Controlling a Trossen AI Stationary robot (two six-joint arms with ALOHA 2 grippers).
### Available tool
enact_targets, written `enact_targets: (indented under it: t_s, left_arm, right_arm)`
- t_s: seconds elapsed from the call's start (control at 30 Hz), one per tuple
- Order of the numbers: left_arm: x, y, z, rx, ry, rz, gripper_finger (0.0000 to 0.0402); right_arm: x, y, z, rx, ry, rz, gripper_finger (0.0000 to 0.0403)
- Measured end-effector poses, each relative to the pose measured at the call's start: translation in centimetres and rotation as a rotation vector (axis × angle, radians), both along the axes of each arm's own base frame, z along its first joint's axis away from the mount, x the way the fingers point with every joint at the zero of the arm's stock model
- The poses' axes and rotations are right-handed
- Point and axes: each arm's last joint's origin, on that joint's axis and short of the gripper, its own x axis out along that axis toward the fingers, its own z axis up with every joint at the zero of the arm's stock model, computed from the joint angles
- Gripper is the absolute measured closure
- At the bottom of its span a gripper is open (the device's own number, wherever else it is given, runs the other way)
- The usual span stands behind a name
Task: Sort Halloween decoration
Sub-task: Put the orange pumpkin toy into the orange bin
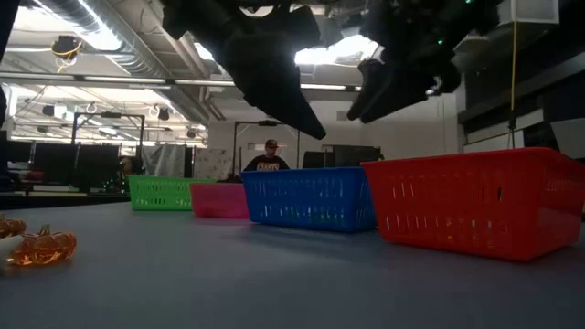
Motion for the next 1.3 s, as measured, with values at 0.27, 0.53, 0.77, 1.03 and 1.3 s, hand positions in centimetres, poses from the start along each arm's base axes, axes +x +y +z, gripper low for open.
enact_targets:
  t_s: [0.27,0.53,0.77,1.03,1.3]
  left_arm:
    - [-0.9,-0.2,2.6,-0.01,-0.063,-0.019,0.026]
    - [-4.2,0.1,7.6,-0.015,-0.134,-0.017,0.026]
    - [-7.0,0.5,10.2,-0.009,-0.133,-0.01,0.026]
    - [-7.3,0.6,10.4,-0.006,-0.127,-0.005,0.026]
    - [-7.3,0.7,10.3,0.003,-0.129,0.008,0.026]
  right_arm:
    - [0.9,-3.8,-0.2,0.014,-0.076,-0.107,0.0189]
    - [2.0,-7.2,-2.6,0.064,-0.063,-0.159,0.0189]
    - [2.8,-9.5,-5.9,0.078,0.007,-0.223,0.0189]
    - [3.3,-10.6,-9.3,0.11,0.088,-0.246,0.0189]
    - [3.9,-10.9,-10.9,0.106,0.093,-0.254,0.0189]
